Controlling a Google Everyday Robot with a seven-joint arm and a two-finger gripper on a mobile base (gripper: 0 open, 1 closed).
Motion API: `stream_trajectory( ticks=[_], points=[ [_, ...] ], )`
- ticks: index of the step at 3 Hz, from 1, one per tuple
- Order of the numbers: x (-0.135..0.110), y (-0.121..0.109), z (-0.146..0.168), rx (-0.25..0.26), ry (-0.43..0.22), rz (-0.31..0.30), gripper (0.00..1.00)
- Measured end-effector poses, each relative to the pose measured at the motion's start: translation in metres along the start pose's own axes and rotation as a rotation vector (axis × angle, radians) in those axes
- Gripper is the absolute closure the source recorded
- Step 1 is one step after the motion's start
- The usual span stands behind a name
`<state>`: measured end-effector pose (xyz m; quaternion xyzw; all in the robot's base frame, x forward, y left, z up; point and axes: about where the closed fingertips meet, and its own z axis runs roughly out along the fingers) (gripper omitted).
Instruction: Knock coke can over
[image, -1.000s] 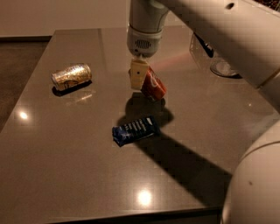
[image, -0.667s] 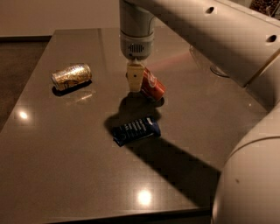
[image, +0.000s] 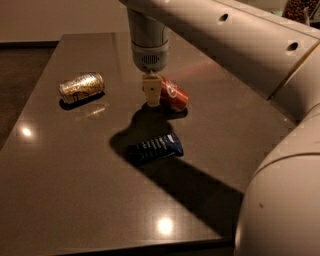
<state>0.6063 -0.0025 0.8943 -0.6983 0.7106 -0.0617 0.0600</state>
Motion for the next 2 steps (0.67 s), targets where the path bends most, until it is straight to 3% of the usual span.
stream_trajectory(
  ticks=[1, 2],
  points=[
    [-0.0022, -0.0028, 0.0004, 0.012, -0.009, 0.000, 0.00],
    [-0.0025, -0.0032, 0.0004, 0.014, -0.010, 0.000, 0.00]
  ],
)
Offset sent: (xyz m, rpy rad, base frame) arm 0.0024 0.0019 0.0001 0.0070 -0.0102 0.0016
